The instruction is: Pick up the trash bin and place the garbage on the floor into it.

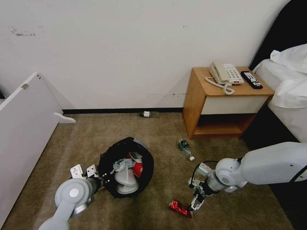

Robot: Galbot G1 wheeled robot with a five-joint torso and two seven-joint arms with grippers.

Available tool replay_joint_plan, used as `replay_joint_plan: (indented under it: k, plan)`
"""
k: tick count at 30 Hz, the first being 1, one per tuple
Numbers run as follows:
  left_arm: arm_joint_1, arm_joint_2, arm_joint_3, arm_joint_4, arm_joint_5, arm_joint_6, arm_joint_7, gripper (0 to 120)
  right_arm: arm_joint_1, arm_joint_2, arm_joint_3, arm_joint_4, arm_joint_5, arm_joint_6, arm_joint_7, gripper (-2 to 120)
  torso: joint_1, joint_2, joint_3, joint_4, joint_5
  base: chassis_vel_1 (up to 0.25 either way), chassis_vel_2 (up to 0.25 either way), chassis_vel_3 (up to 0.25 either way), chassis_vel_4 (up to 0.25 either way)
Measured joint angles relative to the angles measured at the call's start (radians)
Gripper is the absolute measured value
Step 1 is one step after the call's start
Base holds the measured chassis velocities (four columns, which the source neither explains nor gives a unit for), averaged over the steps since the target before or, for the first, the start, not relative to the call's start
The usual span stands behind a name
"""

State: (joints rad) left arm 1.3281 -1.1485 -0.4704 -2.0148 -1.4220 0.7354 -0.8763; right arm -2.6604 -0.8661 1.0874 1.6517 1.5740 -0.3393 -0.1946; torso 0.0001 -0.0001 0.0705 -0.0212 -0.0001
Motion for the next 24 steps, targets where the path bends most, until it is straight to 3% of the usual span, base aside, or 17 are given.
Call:
replay_joint_plan:
  k: [24]
  plan:
    - [0.006,-0.023,-0.005,0.004,0.015,0.0,0.021,0,-0.079,-0.158,0.026,-0.113,0.038,0.025,0.038,100,0.0,0.0,0.0,0.0,-0.0001,0.0,0.0,0.0,0.0]
